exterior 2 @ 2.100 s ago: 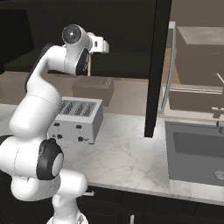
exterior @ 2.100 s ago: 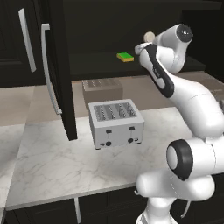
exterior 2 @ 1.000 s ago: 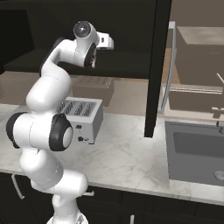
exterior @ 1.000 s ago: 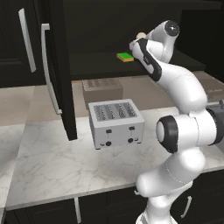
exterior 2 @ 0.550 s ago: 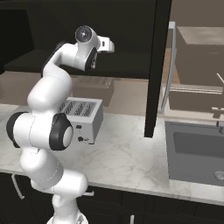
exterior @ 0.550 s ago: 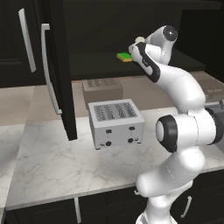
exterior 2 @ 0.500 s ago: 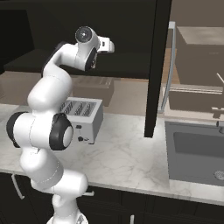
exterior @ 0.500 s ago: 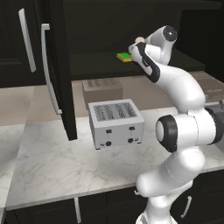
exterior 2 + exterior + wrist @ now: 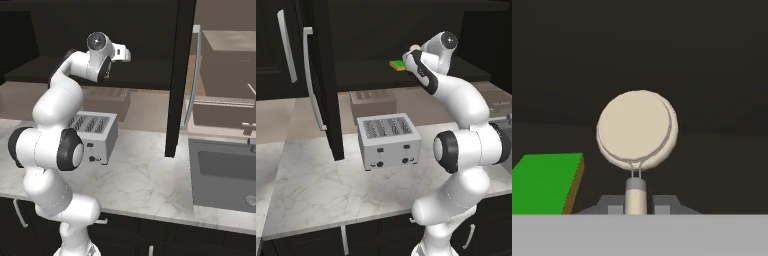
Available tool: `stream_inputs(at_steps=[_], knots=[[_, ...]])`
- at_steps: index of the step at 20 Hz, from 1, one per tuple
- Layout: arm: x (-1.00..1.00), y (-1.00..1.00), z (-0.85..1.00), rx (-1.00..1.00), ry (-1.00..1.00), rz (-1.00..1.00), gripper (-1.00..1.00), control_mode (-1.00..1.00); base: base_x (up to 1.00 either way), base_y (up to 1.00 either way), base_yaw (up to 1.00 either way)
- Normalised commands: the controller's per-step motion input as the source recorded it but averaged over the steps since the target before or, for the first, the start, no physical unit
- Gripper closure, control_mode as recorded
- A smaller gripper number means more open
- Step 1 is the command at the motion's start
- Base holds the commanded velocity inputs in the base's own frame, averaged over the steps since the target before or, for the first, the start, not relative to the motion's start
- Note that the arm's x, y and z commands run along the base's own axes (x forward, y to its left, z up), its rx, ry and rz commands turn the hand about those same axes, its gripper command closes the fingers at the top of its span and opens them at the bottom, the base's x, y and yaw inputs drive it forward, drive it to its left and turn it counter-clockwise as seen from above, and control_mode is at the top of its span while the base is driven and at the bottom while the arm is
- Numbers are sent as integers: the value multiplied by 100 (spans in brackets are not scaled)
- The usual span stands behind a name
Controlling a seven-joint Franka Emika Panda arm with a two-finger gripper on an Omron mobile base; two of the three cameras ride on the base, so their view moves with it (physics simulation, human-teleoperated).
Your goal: Pick up the dish brush and sponge from the sink, and place them back in the cabinet, and close the cabinet doors.
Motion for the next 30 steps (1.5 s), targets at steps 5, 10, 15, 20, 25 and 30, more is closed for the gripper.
stream_inputs(at_steps=[5,10,15,20,25,30], knots=[[4,0,-24,0,0,0,100,-100,0,0,0],[2,0,-21,0,0,0,100,-100,0,0,0],[0,0,-35,0,0,0,100,-100,0,0,0],[0,0,-31,0,0,0,100,-100,0,0,0],[1,0,-9,0,0,0,-100,-100,0,0,0],[0,0,0,0,0,0,-100,-100,0,0,0]])
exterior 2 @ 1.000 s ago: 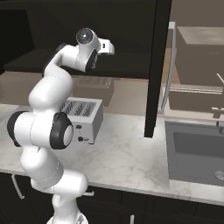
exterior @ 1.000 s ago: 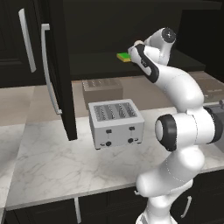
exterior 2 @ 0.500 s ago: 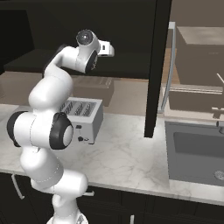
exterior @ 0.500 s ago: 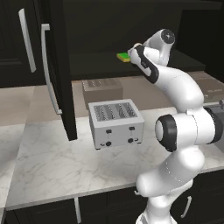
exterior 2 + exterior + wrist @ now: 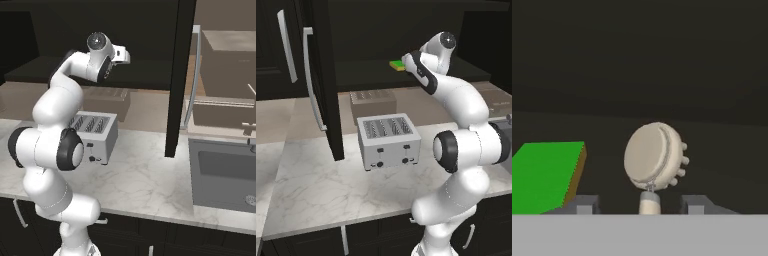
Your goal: Pick up the dish brush and sponge from the sink, and place them back in the cabinet, and close the cabinet doors.
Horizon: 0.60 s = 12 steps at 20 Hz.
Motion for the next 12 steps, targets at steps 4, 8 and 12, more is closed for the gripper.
stream_inputs(at_steps=[4,8,12], knots=[[0,0,0,0,0,0,-100,-100,0,0,0],[0,0,0,0,0,0,-100,-100,0,0,0],[-8,0,0,0,-5,0,-100,-100,0,0,0]])
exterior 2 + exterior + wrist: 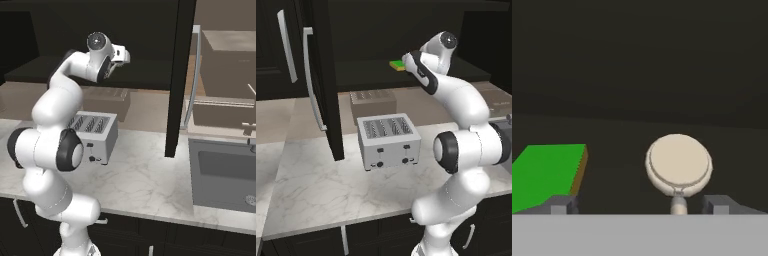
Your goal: Pick up the dish brush and sponge from the sink, and place them back in the cabinet, and close the cabinet doors.
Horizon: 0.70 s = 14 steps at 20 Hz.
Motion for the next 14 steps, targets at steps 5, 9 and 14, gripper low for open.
stream_inputs(at_steps=[5,9,14], knots=[[-30,0,0,0,-13,0,-100,-100,0,0,0],[-32,0,0,0,-14,0,-100,-100,0,0,0],[-51,0,1,0,-10,0,-100,-100,0,0,0]])
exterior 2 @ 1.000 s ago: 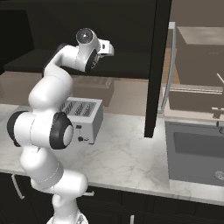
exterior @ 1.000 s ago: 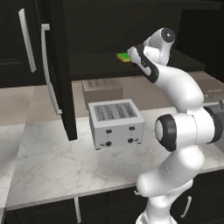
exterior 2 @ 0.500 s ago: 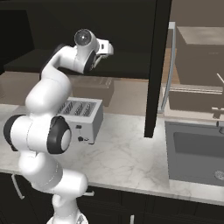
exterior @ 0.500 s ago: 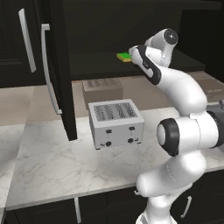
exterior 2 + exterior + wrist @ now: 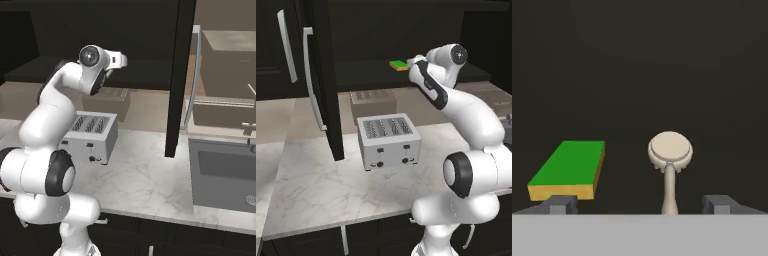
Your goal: Pick up the dish brush and sponge from the sink, and place them back in the cabinet, and close the cabinet doors.
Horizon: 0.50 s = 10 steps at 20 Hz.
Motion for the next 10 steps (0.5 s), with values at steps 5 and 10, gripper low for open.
stream_inputs(at_steps=[5,10], knots=[[-55,0,11,0,-5,0,-100,-100,0,0,0],[-56,0,24,0,-1,0,-100,-100,0,0,0]])
